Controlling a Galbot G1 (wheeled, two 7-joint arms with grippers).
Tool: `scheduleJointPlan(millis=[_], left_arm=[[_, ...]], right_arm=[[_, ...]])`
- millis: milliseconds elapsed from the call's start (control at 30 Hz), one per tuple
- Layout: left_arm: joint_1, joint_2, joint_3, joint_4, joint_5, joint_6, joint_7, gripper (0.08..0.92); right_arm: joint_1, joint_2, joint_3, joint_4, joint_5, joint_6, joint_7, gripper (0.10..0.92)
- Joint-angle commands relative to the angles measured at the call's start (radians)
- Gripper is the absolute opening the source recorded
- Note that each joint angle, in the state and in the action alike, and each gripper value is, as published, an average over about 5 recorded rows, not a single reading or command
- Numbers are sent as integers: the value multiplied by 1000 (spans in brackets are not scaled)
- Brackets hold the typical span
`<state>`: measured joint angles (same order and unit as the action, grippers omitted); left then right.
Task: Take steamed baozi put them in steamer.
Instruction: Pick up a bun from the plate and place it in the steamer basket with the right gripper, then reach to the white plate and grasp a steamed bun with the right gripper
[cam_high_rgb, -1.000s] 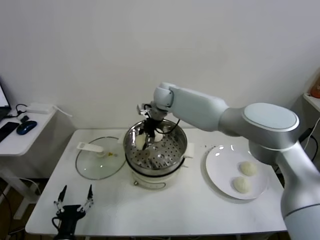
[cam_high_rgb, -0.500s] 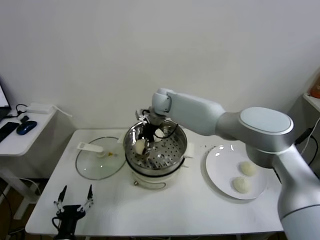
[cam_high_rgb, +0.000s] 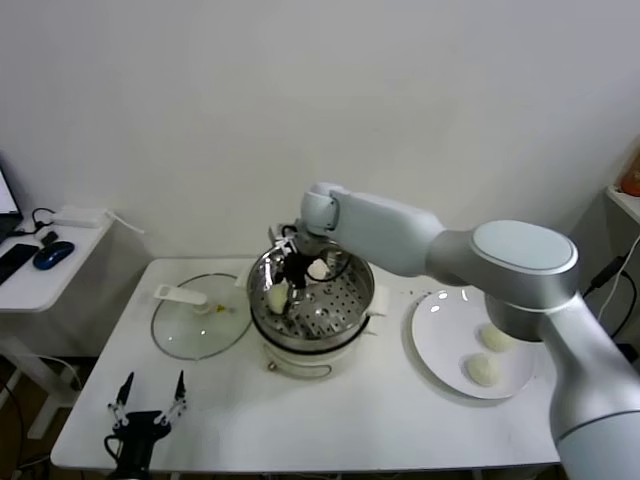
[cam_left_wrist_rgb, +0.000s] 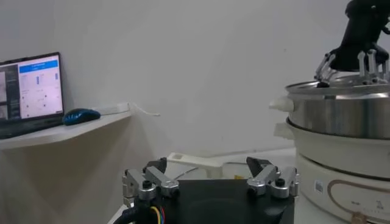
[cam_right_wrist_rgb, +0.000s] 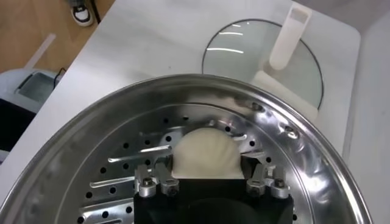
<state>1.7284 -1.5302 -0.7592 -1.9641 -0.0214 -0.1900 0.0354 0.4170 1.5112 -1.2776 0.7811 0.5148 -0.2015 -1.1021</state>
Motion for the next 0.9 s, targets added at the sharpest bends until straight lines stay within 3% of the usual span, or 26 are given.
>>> scheduleJointPlan(millis=[33,233,467,700,900], left_arm=[[0,0,0,1,0,-1,0,823],[1,0,-1,1,0,-1,0,823],[2,0,0,2,-1,-2,-1,823],[-3,-1,-3,-8,2,6,0,823],[-14,-6,11,-14,17,19,2,823]], right_arm=[[-5,1,2,-1,-10,3,-2,728],[3,-5,12,1,-10,8,-7,815],[79,-79,-11,95,25,13,-28,823],[269,-340,-99,380,53,54,-72,823],[406,-583,-187,528,83,76,-108,823]])
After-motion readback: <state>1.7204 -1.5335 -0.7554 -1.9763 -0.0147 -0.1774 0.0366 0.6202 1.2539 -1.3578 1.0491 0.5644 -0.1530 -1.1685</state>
